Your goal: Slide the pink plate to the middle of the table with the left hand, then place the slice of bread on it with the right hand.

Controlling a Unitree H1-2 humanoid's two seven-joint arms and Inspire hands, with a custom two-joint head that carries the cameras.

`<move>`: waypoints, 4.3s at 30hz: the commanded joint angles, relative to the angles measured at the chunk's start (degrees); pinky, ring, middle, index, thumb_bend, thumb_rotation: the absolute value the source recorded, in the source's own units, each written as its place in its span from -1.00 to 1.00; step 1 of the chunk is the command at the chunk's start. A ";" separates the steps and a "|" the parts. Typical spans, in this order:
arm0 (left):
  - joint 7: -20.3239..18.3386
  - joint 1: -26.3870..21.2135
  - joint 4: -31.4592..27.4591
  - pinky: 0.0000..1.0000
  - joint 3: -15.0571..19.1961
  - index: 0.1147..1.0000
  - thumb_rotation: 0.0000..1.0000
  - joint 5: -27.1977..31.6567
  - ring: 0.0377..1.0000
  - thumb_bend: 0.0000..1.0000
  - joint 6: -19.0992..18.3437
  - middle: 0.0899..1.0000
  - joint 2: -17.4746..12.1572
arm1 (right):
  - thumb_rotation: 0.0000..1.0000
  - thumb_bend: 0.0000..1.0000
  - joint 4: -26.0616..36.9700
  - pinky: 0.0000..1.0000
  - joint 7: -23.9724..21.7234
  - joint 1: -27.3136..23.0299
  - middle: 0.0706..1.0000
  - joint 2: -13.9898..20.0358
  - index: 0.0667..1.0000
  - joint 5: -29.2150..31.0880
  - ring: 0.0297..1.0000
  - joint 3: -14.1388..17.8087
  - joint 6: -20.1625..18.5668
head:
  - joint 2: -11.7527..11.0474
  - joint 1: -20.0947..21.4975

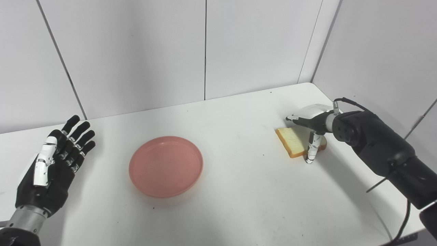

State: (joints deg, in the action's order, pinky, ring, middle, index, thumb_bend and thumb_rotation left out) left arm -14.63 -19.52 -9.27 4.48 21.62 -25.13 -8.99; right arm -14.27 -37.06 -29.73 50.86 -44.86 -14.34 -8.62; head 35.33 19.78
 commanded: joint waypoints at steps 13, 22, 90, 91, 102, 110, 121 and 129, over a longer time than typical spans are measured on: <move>0.10 -1.34 -2.06 0.93 0.15 0.85 1.00 0.56 0.88 -0.16 0.64 0.87 -0.38 | -1.00 0.03 -4.23 -0.19 10.85 -2.25 -0.12 -3.52 -0.01 3.27 -0.25 0.35 4.35 | -0.33 -0.53; 0.15 -1.47 -1.54 0.94 0.02 0.85 1.00 0.43 0.89 -0.16 1.26 0.88 0.10 | -1.00 0.03 0.29 -0.16 10.89 -2.22 -0.11 -3.56 -0.02 5.15 -0.23 1.56 3.22 | -1.02 -1.28; 7.95 -4.75 6.17 0.89 -4.10 0.85 1.00 -9.81 0.88 -0.23 7.63 0.87 10.97 | -1.00 0.02 -1.57 -0.34 14.14 -17.56 -0.15 -34.38 0.04 6.83 -0.29 -10.37 13.33 | -7.94 -21.75; 8.09 -4.73 6.01 0.90 -4.16 0.85 1.00 -9.92 0.88 -0.23 7.53 0.87 10.94 | -1.00 0.02 -1.82 -0.32 13.80 -17.57 -0.14 -34.39 0.04 6.66 -0.29 -10.58 12.97 | -7.57 -21.72; 8.75 -4.85 4.16 0.90 -4.15 0.85 1.00 -9.82 0.88 -0.24 5.54 0.87 11.04 | -1.00 0.03 -0.25 -0.23 10.07 -17.35 -0.09 -33.61 -0.01 3.53 -0.25 -12.13 9.48 | -5.93 -21.69; 8.57 -5.04 3.85 0.89 -3.80 0.84 1.00 -9.50 0.87 -0.23 4.90 0.86 10.98 | -1.00 0.03 1.37 -0.22 8.38 -16.98 -0.09 -33.39 -0.01 1.85 -0.26 -12.08 8.77 | -5.59 -21.57; 8.54 -5.18 3.02 0.90 -3.77 0.84 1.00 -9.65 0.87 -0.23 4.20 0.86 10.78 | -0.35 0.69 6.27 0.34 -0.82 -17.40 0.61 -33.11 0.63 0.53 0.58 -12.62 1.13 | -4.97 -21.60; 8.27 -5.11 2.87 0.90 -3.75 0.86 1.00 -9.47 0.87 -0.25 4.57 0.86 10.66 | 0.03 1.00 10.47 0.91 -7.40 -19.30 0.99 -31.82 0.99 0.80 0.98 -12.80 -2.10 | -4.98 -21.51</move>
State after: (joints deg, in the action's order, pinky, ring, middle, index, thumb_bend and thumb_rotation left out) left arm -5.97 -22.09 -4.56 0.79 11.33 -21.20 1.57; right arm -6.58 -43.76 -45.17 18.25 -43.79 -27.57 -9.20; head 30.32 -1.67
